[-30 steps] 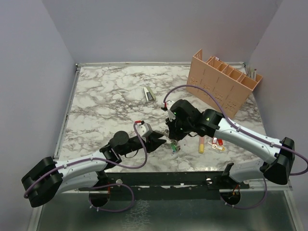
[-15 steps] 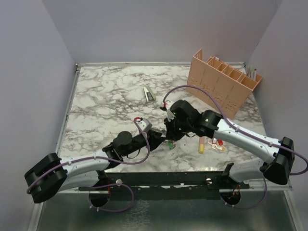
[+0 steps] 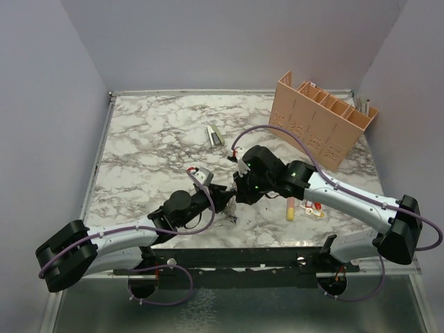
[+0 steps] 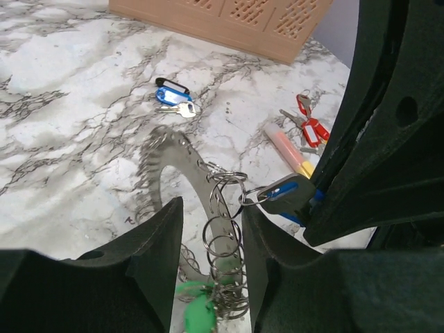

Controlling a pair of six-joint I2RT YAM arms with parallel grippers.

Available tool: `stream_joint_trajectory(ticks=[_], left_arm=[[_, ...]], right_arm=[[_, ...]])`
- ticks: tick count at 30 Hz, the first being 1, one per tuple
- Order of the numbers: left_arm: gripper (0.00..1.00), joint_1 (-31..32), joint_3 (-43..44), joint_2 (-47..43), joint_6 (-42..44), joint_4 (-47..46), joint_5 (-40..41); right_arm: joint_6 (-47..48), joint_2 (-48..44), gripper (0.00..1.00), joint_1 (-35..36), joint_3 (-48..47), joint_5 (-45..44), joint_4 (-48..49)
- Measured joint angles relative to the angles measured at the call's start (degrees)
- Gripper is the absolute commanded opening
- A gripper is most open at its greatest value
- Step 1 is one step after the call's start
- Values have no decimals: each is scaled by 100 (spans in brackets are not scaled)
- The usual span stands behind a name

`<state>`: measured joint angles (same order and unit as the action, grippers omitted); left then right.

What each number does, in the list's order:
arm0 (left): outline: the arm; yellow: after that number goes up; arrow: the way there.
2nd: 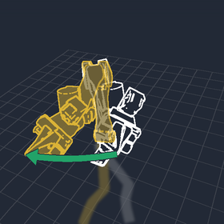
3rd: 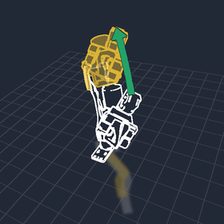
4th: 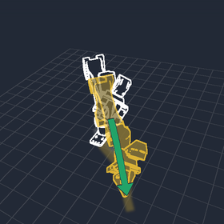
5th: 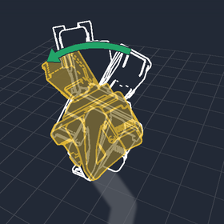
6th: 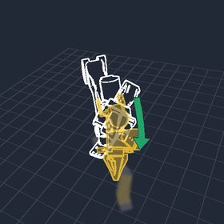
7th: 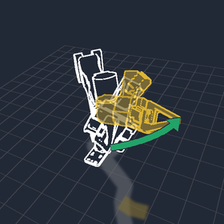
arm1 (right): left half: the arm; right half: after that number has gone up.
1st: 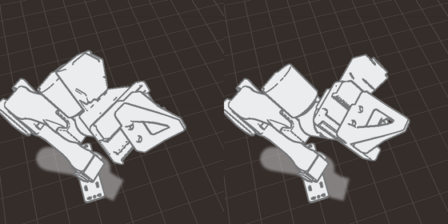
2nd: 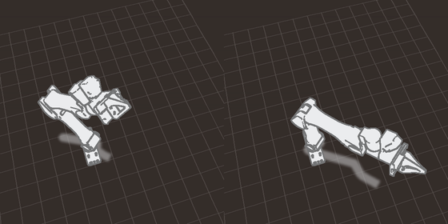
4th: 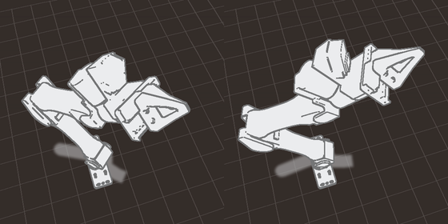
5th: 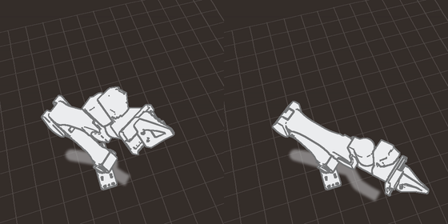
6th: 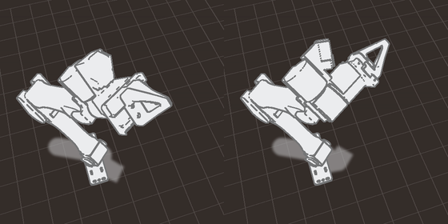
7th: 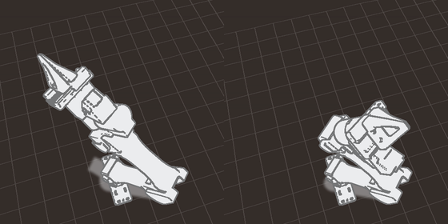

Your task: Remove the keys from the keyring

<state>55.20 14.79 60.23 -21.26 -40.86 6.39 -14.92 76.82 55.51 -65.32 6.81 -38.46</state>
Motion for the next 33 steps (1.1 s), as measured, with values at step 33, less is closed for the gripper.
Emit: stream_joint_trajectory(ticks=[33], left_arm=[[0,-2,-334,-627,1534,39,-1060]], right_arm=[[146,212,1,-227,219,201,289]])
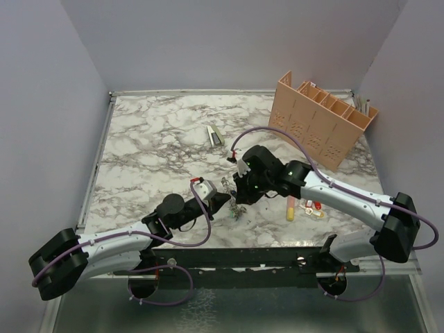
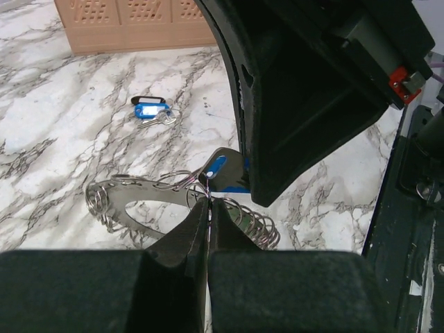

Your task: Remove the keys from the keyring

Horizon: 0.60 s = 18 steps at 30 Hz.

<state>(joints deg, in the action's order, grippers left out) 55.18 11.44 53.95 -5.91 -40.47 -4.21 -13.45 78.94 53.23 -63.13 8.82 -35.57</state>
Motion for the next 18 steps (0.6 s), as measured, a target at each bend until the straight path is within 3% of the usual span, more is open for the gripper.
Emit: stream_joint_trajectory(ticks=[18], left_arm=[[0,-4,0,136,-52,-177,-186]], right_arm=[[-61,-186,0,-490,181,444,4]])
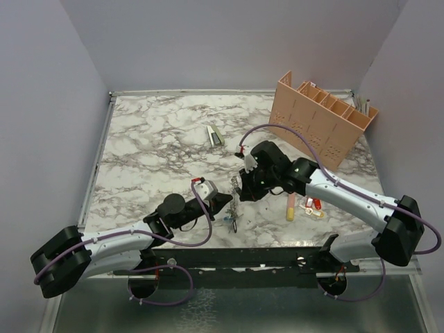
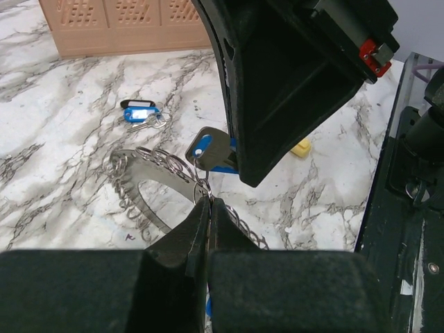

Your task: Remove the keys from the keyring

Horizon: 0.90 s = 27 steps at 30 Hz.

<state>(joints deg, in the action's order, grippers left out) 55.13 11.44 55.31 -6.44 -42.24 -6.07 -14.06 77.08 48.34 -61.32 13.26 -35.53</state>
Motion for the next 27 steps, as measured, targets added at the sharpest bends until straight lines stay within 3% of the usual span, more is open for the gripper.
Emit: stream_joint_trajectory(ticks=[9,19,27], left_arm=[[0,2,33,291,-39,-166,-149],[0,2,-304,-2,-52,-352,-289],[28,9,-367,166,-398,-483,-286]], right_arm=[[-39,-103,1,-33,129,85,46],[-44,17,1,-44,363,260,223],[63,15,0,-70,363,363,223]])
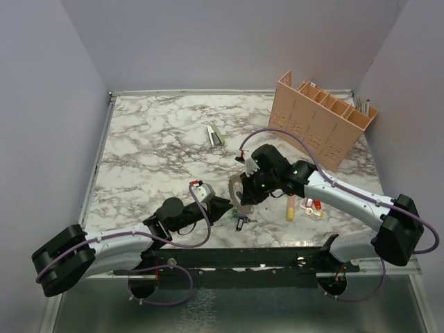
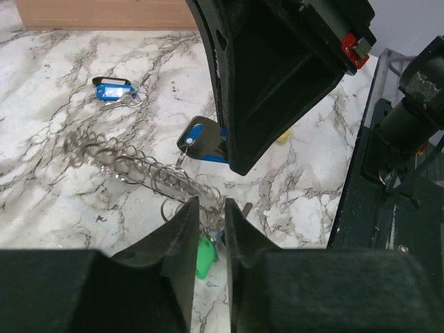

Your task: Remove the keys from the keyring

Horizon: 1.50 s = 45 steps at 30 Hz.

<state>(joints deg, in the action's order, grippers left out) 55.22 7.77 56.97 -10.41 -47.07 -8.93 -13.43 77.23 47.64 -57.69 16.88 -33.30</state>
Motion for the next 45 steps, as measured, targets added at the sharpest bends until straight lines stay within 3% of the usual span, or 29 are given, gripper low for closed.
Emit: stream_joint_trajectory(ticks=[7,20,35,45], left_arm=[[38,0,15,-83,-636,92,306],[43,2,136,-157,-1803,857,990],[43,2,76,177,-2293,990,1687],[37,2,44,579,-2524,990,1906]], right_arm=[[2,0,1,-9,0,74,0],[46,240,1,-9,0,299,144],[243,1366,1,-9,-260,737,428],[291,1880,1,-9,-514,966,538]])
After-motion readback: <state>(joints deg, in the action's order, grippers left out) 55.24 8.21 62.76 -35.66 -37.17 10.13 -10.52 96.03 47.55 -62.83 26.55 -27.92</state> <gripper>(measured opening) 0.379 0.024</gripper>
